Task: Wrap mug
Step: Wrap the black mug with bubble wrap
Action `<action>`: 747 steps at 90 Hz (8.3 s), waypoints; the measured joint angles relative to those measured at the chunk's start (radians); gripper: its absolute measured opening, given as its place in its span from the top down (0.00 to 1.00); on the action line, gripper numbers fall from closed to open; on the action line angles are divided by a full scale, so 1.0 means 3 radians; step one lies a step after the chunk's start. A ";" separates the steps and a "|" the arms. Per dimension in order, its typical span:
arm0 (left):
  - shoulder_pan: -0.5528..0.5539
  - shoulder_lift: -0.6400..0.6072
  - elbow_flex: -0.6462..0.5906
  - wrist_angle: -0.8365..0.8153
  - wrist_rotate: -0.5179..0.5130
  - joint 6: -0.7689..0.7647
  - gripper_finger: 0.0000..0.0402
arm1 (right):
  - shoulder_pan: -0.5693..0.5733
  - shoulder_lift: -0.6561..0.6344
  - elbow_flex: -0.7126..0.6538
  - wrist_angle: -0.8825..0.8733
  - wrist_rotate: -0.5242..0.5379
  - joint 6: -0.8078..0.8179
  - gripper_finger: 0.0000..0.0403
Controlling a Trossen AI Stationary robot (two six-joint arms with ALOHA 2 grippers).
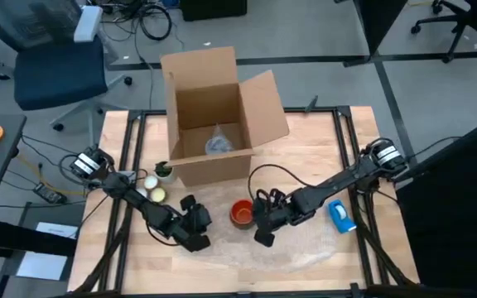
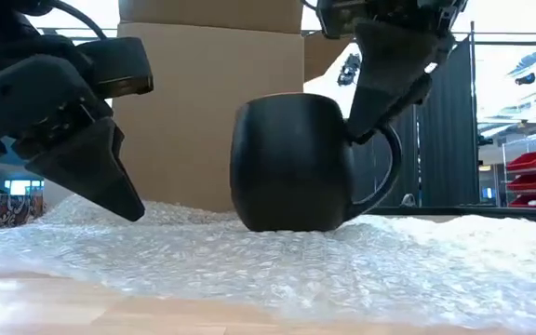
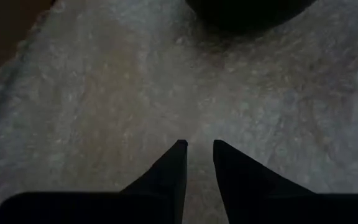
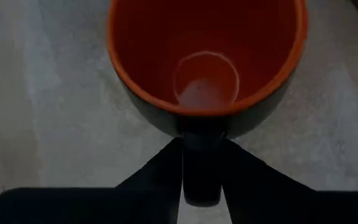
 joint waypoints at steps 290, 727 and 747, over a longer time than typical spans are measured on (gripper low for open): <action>0.0106 0.0000 -0.0156 -0.0129 -0.0281 0.0345 0.84 | 0.1401 -0.0066 -0.0028 -0.1411 -0.0280 0.1667 0.60; 0.0090 0.0000 -0.0155 0.0111 -0.0380 0.0466 0.84 | -0.0186 -0.0169 0.0340 0.0647 0.0568 -0.2537 1.00; 0.0089 0.0000 -0.0112 0.0169 -0.0361 0.0651 0.84 | -0.0223 -0.0163 -0.0023 0.0990 0.0337 -0.2415 1.00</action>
